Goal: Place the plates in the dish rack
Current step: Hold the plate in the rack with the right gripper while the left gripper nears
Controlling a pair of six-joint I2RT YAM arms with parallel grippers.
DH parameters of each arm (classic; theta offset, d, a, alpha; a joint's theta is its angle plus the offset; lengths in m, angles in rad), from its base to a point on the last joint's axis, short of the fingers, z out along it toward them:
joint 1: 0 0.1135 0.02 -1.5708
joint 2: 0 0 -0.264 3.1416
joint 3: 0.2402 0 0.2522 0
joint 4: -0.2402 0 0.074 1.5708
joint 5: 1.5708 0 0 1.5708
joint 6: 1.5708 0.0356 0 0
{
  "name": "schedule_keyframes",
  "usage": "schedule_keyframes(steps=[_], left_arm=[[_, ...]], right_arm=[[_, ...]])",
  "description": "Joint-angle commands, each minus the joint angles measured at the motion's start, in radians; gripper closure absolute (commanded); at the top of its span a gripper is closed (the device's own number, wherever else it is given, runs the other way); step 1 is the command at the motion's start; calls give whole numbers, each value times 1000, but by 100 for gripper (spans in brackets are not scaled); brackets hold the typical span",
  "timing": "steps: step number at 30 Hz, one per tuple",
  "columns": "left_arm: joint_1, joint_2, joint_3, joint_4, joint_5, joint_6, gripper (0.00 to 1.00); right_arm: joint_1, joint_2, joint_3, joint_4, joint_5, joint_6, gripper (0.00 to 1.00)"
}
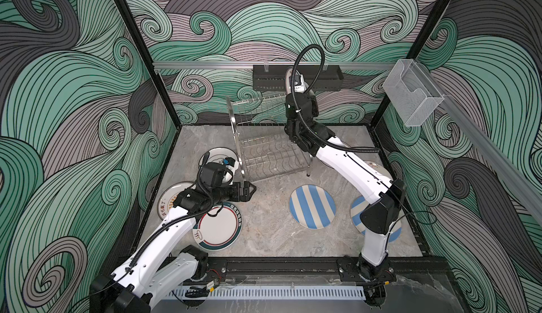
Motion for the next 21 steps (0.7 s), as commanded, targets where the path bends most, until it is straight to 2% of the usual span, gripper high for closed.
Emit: schedule_keyframes(steps=[1, 13, 21], left_arm=[[13, -12, -1, -2, 8, 6, 1], [13, -12, -5, 7, 22, 3, 1], [12, -11, -6, 9, 24, 6, 1]], right_arm=[[-26, -43, -8, 28, 42, 10, 100], [-20, -119, -137, 31, 69, 66, 100], [-20, -107, -98, 42, 64, 49, 100]])
